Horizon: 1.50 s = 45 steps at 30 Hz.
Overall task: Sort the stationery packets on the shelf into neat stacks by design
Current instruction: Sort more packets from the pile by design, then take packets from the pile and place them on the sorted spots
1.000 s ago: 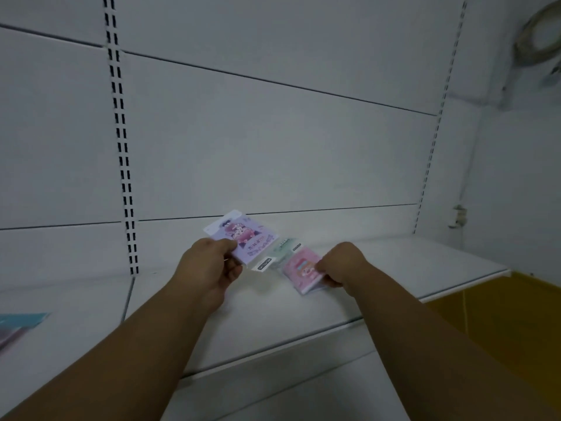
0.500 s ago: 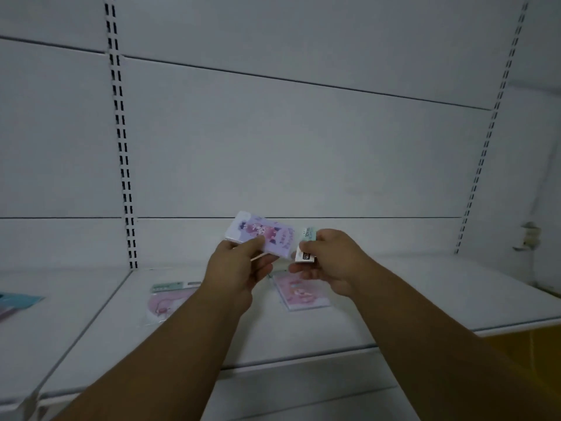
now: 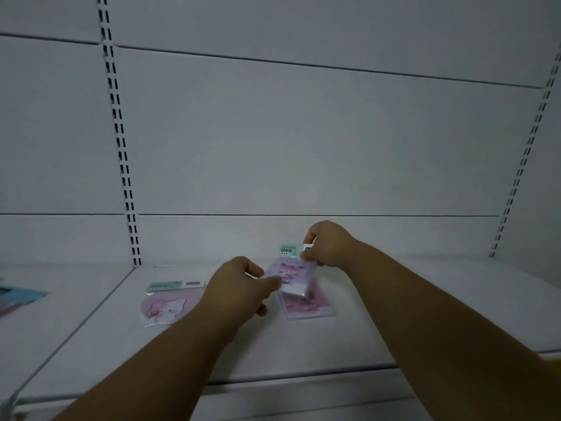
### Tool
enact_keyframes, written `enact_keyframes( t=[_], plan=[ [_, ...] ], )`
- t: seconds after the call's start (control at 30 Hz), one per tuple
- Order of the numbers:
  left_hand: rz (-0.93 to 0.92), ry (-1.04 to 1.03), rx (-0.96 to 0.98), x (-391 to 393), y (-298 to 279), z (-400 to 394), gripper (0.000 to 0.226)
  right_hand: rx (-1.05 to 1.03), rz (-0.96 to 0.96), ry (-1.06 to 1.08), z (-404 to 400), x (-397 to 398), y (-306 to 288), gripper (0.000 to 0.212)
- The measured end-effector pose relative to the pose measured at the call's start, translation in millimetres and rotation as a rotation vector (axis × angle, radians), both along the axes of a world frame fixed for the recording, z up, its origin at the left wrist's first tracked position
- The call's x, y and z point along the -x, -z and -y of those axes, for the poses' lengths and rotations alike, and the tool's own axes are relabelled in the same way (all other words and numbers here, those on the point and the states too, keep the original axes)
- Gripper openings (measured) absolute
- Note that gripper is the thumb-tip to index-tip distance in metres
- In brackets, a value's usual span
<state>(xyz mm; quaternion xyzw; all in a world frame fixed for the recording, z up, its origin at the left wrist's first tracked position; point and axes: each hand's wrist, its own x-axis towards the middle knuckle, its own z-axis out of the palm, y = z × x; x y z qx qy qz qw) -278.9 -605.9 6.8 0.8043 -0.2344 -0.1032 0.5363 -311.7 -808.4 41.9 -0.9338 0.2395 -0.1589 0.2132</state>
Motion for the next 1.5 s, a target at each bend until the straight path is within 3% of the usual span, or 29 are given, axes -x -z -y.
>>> enact_keyframes(
  t=[0.13,0.27,0.5,0.73,1.17,1.33,1.5],
  plan=[
    [0.203,0.02,-0.262,3,8,12,0.031,0.073,-0.105,-0.031,1,-10,12,0.021],
    [0.332,0.065,-0.39,-2,16,26,0.039,0.245,-0.195,-0.018,0,-14,18,0.032],
    [0.49,-0.005,-0.43,-6,3,7,0.031,0.22,0.037,0.028,-29,2,3,0.043],
    [0.542,-0.126,-0.422,-54,-17,-104,0.031,0.305,0.213,-0.179,-163,-18,-45,0.04],
    [0.558,-0.345,-0.511,-170,2,-431,0.032,0.437,0.272,-0.445,-488,-145,-63,0.042],
    [0.551,-0.326,-0.565,-213,5,-484,0.034,0.442,0.224,-0.431,-537,-183,-63,0.043],
    [0.562,-0.34,-0.548,-261,6,-478,0.035,0.443,0.2,-0.367,-538,-210,-59,0.041]
  ],
)
